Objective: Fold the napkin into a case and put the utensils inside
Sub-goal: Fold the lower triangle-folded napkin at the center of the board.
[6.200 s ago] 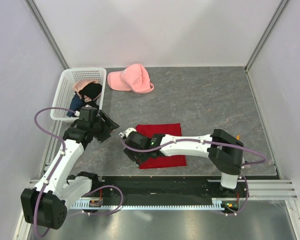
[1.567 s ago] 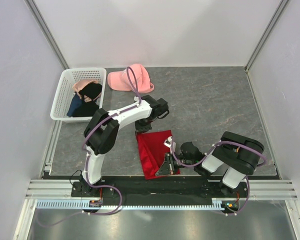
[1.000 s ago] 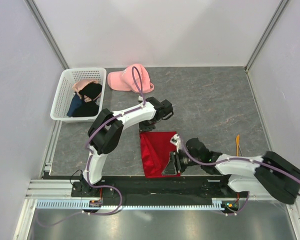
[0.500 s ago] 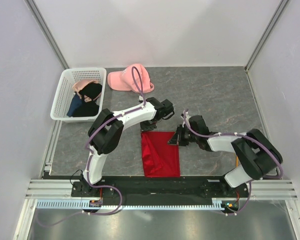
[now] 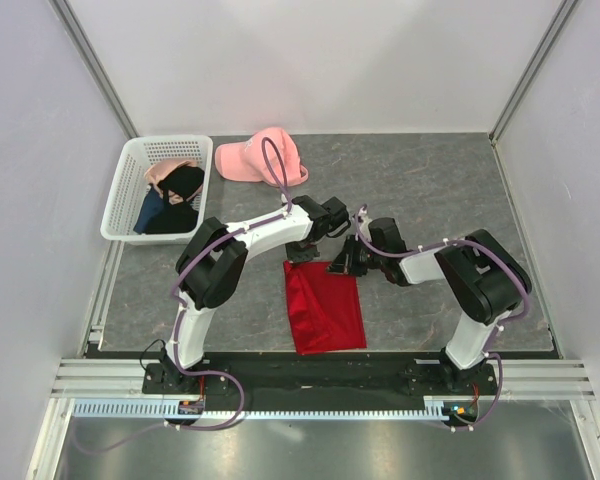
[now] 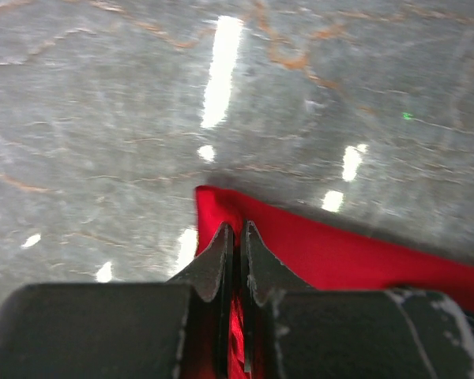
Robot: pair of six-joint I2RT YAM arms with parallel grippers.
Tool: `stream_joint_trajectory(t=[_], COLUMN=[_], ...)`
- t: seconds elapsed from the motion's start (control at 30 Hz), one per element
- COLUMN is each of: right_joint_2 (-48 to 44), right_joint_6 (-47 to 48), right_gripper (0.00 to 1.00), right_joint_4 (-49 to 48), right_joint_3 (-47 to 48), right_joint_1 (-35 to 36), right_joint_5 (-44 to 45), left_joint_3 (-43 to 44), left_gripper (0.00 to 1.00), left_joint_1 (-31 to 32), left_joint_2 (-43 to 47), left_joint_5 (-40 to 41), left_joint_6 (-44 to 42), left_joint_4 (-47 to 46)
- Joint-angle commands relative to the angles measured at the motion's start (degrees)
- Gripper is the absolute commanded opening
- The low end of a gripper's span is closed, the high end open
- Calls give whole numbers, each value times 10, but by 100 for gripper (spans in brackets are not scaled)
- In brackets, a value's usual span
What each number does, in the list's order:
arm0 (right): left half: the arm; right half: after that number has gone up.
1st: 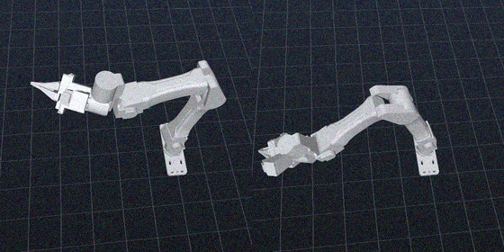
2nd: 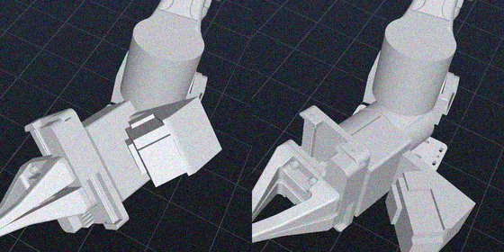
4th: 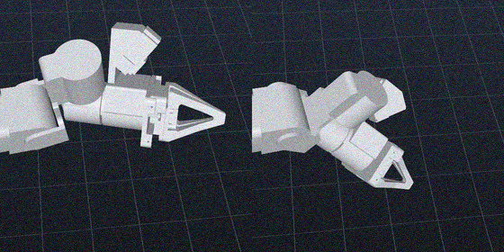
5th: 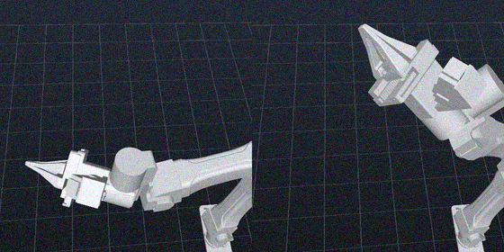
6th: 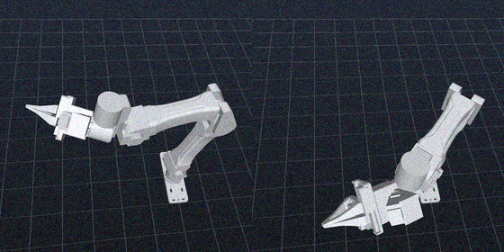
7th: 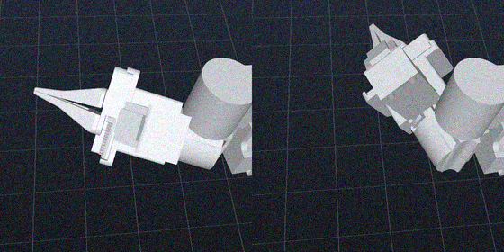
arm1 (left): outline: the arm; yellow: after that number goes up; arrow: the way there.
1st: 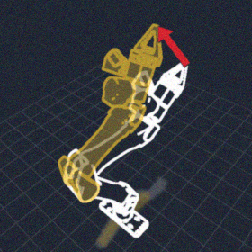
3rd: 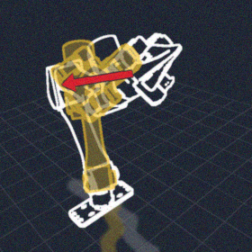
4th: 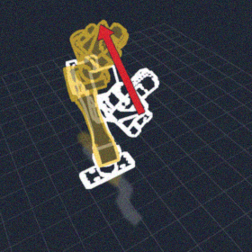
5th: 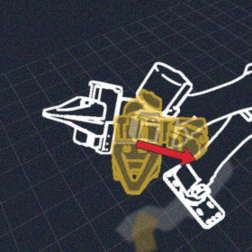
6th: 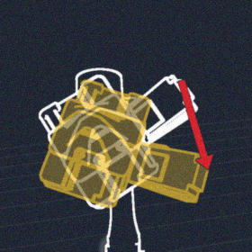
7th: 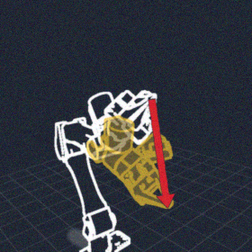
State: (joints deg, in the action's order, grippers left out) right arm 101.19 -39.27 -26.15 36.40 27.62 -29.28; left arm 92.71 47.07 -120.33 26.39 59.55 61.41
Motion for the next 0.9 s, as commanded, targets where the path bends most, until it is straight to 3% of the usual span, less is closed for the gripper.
stream_joint_trajectory(t=[0.0, 0.67, 0.87], right_joint_2=[30, 56, 44], right_joint_6=[31, 34, 40], right_gripper=[0, 0, 0], right_joint_4=[-4, 14, 39], right_joint_3=[22, 49, 55], right_joint_1=[1, 0, 0], right_joint_5=[18, 3, 4], left_joint_3=[16, 47, 37], left_gripper=[2, 5, 15], left_joint_1=[5, 0, -1], left_joint_2=[21, -30, -27], left_joint_5=[-47, -83, -91], left_joint_6=[-22, -49, -57], left_joint_4=[-51, -87, -102])
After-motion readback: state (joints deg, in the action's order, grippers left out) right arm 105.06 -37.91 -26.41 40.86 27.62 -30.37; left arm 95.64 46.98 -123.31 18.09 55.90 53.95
